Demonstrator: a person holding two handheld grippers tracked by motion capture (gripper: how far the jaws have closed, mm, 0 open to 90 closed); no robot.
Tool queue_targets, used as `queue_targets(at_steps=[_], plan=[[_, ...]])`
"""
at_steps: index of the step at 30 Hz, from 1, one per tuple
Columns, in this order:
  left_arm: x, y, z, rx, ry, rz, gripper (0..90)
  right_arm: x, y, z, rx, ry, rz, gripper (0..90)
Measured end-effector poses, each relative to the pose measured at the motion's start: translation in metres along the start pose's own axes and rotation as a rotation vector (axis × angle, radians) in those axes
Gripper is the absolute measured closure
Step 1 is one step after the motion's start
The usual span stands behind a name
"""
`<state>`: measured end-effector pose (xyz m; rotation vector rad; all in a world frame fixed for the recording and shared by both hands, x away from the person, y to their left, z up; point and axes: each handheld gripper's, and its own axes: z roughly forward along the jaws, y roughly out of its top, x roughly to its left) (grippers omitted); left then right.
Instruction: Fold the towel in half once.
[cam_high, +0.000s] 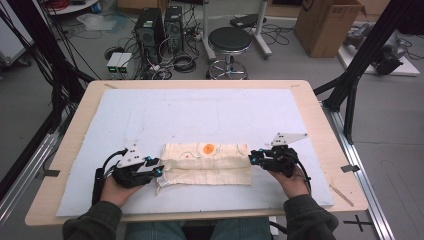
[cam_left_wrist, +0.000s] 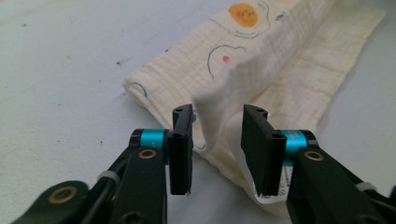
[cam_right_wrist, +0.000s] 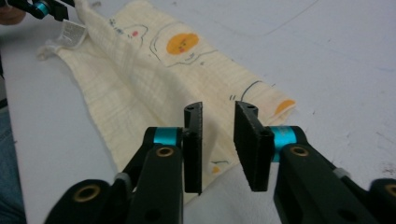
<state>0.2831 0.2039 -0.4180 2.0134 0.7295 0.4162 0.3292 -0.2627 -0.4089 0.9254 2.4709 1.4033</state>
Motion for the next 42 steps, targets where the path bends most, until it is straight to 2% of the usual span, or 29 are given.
queue_targets(at_steps=[2, 4, 6, 10, 13, 15, 21, 28, 31, 35, 38, 42], plan=[[0.003, 0.002, -0.005, -0.035, -0.001, -0.014, 59.4, 0.0, 0.001, -0.006, -0.022, 0.005, 0.001, 68.8], [0.006, 0.005, -0.006, -0.047, 0.0, -0.029, 58.4, -0.001, 0.003, -0.008, -0.028, 0.008, 0.018, 67.7], [0.007, 0.007, -0.002, -0.043, -0.012, -0.043, 58.7, -0.001, 0.005, -0.005, -0.021, 0.025, 0.01, 66.3], [0.001, 0.005, 0.011, 0.024, -0.037, -0.017, 62.6, 0.008, 0.005, 0.01, 0.035, 0.078, -0.019, 63.9], [-0.004, 0.0, 0.019, 0.066, -0.07, -0.004, 66.1, 0.014, 0.001, 0.018, 0.081, 0.09, -0.057, 63.6], [-0.007, -0.003, 0.021, 0.107, -0.082, 0.024, 68.7, 0.016, -0.002, 0.02, 0.102, 0.096, -0.055, 63.8], [-0.01, -0.01, 0.023, 0.157, -0.109, 0.037, 73.2, 0.02, -0.013, 0.021, 0.153, 0.103, -0.08, 66.2], [-0.012, -0.013, 0.023, 0.147, -0.108, 0.047, 71.9, 0.026, -0.023, 0.021, 0.206, 0.09, -0.123, 67.7], [-0.013, -0.014, 0.023, 0.145, -0.095, 0.055, 73.5, 0.027, -0.024, 0.022, 0.209, 0.083, -0.135, 73.7], [-0.013, -0.014, 0.024, 0.146, -0.079, 0.053, 78.3, 0.026, -0.023, 0.023, 0.213, 0.108, -0.132, 85.5], [-0.013, -0.014, 0.024, 0.143, -0.076, 0.051, 79.1, 0.027, -0.02, 0.023, 0.218, 0.113, -0.133, 86.5], [-0.013, -0.014, 0.024, 0.141, -0.076, 0.054, 79.0, 0.028, -0.016, 0.018, 0.198, 0.111, -0.14, 86.5]])
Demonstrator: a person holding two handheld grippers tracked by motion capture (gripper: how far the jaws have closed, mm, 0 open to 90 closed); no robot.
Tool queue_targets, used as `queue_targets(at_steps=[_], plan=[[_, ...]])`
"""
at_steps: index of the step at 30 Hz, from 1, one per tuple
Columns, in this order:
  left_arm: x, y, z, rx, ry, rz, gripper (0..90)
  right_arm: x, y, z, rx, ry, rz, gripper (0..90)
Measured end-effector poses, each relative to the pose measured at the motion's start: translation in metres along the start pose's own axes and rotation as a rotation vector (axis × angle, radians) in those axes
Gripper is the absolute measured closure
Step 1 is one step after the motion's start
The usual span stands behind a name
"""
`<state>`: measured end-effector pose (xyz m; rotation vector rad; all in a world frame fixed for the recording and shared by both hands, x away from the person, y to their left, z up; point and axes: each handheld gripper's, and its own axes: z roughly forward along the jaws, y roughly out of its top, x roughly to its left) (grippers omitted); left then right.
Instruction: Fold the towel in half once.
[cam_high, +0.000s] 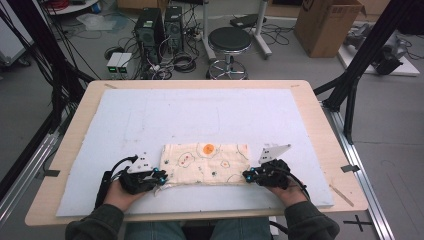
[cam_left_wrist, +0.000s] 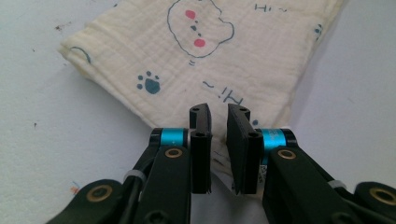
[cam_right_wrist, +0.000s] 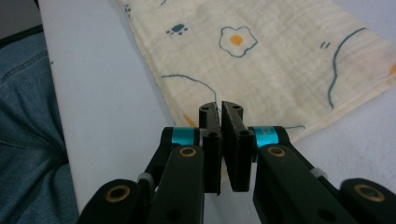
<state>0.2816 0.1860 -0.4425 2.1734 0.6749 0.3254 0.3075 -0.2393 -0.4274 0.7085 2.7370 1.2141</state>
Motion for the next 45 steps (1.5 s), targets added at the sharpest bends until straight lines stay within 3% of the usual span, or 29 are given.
queue_targets(at_steps=[8, 16, 22, 27, 37, 45], plan=[[0.0, 0.0, 0.0, -0.001, 0.007, -0.002, 81.0, 0.006, 0.001, -0.009, -0.028, -0.003, -0.003, 86.4], [-0.001, -0.001, 0.0, -0.009, 0.004, -0.003, 80.7, 0.006, -0.011, 0.001, 0.019, 0.016, 0.025, 85.3], [0.001, 0.0, -0.004, -0.024, -0.017, -0.016, 75.1, 0.004, -0.007, -0.007, -0.051, 0.013, 0.039, 75.3], [0.003, 0.004, -0.009, -0.072, -0.012, -0.043, 70.3, -0.001, -0.006, -0.009, -0.1, -0.001, 0.063, 67.7], [0.006, 0.008, -0.016, -0.114, -0.003, -0.059, 63.0, -0.006, -0.002, -0.011, -0.153, -0.042, 0.093, 54.9], [0.006, 0.01, -0.019, -0.119, 0.003, -0.059, 59.3, -0.01, 0.002, -0.012, -0.167, -0.07, 0.105, 47.2]])
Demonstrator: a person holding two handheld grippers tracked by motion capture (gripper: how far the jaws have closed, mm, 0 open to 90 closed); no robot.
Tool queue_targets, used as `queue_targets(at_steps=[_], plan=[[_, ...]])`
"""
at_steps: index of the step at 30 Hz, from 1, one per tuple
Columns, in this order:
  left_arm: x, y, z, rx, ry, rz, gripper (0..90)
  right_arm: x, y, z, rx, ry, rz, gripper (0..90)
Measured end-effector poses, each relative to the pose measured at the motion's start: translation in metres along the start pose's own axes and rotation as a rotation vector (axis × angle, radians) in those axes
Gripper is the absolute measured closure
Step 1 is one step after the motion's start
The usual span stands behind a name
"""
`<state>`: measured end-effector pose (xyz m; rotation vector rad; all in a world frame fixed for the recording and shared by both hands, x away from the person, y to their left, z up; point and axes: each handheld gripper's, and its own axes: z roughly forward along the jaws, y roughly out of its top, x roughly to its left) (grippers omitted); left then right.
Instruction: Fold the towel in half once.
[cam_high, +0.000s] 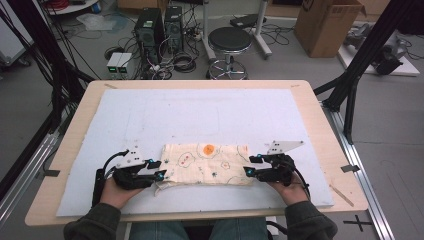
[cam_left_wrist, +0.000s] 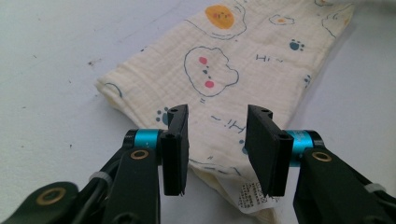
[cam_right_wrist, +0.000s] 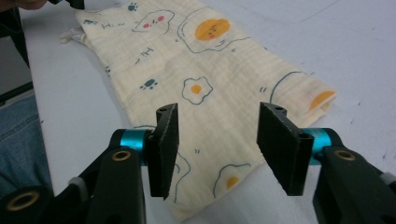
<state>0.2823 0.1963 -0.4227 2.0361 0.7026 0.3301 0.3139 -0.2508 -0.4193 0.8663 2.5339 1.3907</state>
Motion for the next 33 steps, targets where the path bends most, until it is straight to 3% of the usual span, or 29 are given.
queue_targets(at_steps=[15, 33], plan=[[0.002, 0.007, 0.001, -0.003, 0.001, -0.012, 52.0, -0.004, 0.011, 0.004, -0.01, -0.031, -0.005, 41.6], [0.012, 0.032, 0.004, 0.004, -0.002, -0.028, 43.1, -0.011, 0.028, 0.005, -0.024, -0.053, -0.003, 37.5]])
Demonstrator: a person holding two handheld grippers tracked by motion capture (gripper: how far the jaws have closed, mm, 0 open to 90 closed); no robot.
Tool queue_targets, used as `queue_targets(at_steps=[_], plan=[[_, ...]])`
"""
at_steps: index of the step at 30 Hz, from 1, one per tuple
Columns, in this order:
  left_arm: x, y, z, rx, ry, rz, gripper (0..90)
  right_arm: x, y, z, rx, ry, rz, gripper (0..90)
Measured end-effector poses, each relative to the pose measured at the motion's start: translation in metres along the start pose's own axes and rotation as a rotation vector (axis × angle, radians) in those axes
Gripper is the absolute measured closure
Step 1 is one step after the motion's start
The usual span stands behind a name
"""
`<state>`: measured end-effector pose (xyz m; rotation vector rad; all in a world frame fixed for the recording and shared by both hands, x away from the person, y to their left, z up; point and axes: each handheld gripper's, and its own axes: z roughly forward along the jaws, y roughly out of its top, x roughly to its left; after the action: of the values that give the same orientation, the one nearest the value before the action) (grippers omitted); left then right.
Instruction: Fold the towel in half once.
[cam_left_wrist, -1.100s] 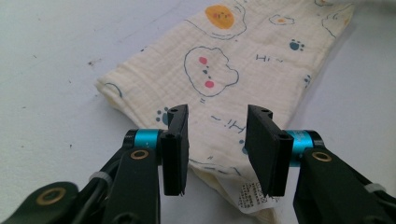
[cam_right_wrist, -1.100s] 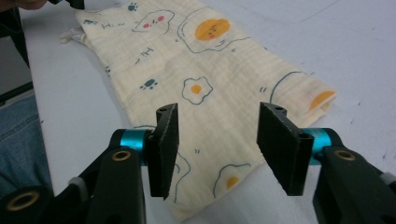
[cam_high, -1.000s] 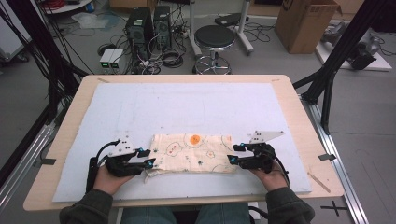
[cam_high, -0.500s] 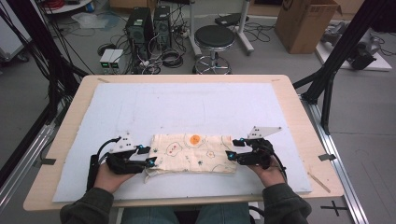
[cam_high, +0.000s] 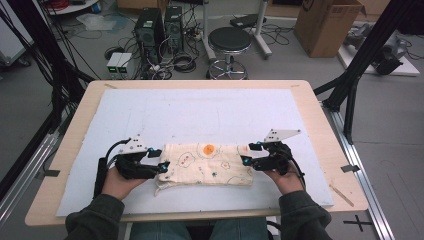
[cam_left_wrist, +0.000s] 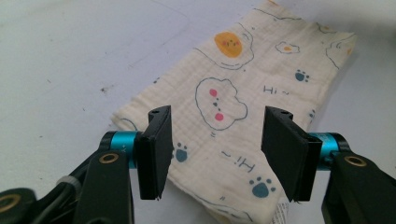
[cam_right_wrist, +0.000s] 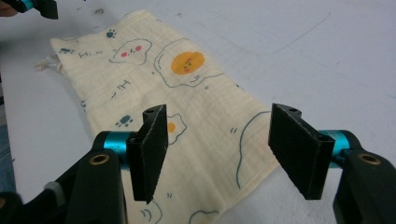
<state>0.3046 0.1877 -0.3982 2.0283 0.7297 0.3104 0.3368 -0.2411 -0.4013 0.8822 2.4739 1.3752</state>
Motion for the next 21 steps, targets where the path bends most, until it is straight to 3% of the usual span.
queue_targets(at_steps=[21], plan=[[0.018, 0.024, 0.004, 0.012, 0.009, -0.033, 41.1, -0.014, 0.019, -0.003, 0.002, -0.028, 0.003, 37.7]])
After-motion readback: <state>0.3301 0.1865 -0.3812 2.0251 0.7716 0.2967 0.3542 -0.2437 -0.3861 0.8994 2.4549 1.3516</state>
